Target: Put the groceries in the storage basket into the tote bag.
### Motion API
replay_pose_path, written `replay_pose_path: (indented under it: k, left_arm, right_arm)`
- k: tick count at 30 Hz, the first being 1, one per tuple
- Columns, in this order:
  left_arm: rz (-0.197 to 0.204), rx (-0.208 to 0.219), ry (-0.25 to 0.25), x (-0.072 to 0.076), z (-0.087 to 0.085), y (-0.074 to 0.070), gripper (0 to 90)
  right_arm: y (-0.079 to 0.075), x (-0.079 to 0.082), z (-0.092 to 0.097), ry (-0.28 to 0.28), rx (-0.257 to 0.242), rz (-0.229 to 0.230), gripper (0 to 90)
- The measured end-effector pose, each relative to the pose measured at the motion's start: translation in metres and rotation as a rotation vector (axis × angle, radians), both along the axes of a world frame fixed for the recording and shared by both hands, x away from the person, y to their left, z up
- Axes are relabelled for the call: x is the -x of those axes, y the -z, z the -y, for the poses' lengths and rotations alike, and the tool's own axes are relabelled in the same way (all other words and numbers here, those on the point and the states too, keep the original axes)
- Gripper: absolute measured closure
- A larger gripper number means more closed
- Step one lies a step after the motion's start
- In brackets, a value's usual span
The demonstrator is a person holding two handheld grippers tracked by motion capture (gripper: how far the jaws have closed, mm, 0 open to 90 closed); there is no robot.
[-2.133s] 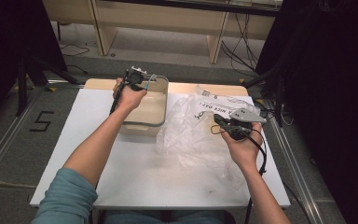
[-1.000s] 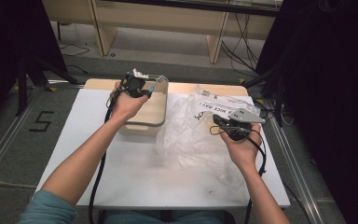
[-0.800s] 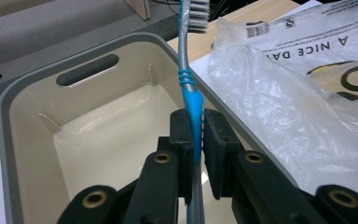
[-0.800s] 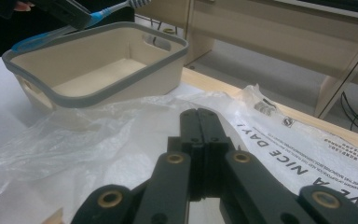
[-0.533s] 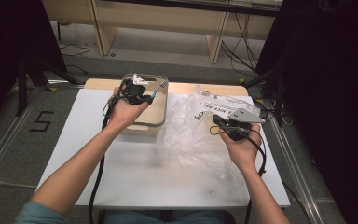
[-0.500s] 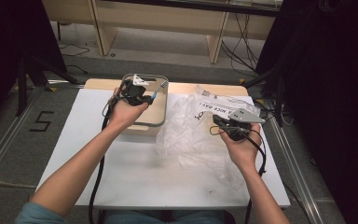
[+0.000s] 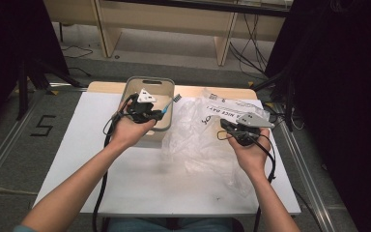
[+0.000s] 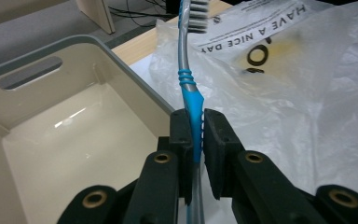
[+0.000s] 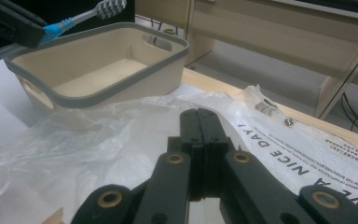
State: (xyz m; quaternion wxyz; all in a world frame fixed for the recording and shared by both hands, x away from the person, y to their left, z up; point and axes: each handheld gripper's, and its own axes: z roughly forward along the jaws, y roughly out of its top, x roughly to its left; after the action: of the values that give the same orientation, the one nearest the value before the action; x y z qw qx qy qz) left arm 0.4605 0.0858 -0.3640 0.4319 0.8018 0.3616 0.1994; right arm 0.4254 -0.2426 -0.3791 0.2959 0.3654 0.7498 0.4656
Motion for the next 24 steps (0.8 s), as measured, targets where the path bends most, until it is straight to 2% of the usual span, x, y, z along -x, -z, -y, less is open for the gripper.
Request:
replay_pose_path:
  k: [24]
  left_arm:
    - [-0.009, -0.013, 0.111, 0.043, 0.015, 0.016, 81.8]
  right_arm:
    - [0.0, 0.0, 0.0, 0.001, 0.0, -0.003, 90.0]
